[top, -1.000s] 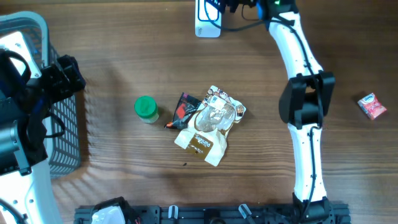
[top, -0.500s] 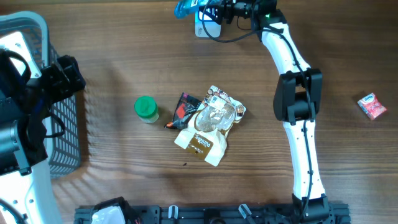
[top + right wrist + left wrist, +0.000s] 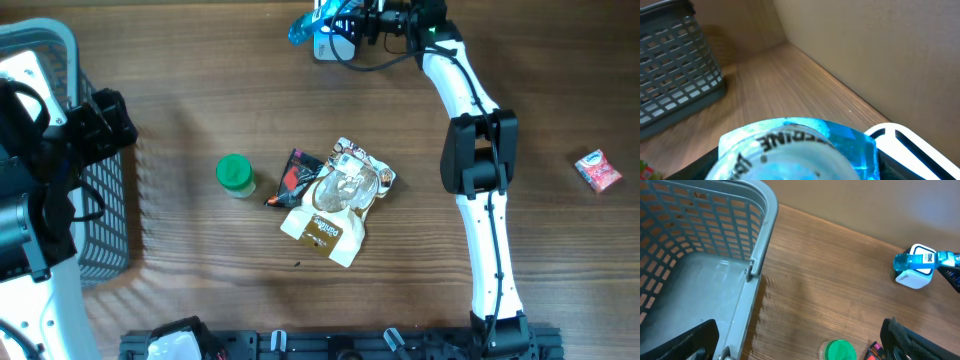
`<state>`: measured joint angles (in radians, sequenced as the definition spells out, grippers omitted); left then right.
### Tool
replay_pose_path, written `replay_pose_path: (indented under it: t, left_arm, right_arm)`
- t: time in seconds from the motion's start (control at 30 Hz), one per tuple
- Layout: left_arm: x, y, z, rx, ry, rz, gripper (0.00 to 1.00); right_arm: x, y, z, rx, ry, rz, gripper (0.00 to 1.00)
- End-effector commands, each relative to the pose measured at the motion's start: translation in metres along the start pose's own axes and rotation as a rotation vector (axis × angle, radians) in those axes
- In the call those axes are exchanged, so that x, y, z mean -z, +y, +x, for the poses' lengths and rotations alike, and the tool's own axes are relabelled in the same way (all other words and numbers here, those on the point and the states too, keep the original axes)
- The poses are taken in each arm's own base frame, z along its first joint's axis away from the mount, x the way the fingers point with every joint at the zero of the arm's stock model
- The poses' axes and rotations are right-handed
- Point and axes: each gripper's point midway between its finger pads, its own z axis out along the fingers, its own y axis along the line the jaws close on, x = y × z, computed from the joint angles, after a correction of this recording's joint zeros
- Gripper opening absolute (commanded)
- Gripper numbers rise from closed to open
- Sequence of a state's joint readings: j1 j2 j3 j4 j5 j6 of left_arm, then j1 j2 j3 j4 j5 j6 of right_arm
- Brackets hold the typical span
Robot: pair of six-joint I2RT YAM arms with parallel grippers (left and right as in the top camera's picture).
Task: Scan the item barcode
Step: 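Hold the Listerine bottle over the scanner with the right gripper, then carry the bottle right and set it beside the red packet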
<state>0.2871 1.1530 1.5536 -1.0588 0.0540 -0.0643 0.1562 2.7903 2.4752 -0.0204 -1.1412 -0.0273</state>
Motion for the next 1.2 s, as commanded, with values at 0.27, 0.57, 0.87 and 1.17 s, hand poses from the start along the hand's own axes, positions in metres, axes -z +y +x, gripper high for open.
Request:
replay_pose_path:
  t: [0.27,0.57,0.87,1.17]
  left_arm:
    - [0.0,-0.002,-0.001,-0.01,-0.001,0.005,1.0]
    - [0.0,-0.002,0.0,-0.01,-0.001,0.005,1.0]
    - [0.0,-0.002,-0.001,-0.01,-0.001,0.005,1.0]
    - [0.0,-0.002,0.0,-0.01,-0.001,0.005,1.0]
  right_arm:
    - [-0.001,0.044,-0.04,-0.006,-0.024,-0.158,0.64]
    - [0.014,0.073,-0.103,0.018,-0.019,-0.082,0.6]
    - [0.113,0.062,-0.139,-0.005,0.287,0.69,0.61]
    - [0.299,0.061,-0.072,-0.371,0.658,1.425,0.57]
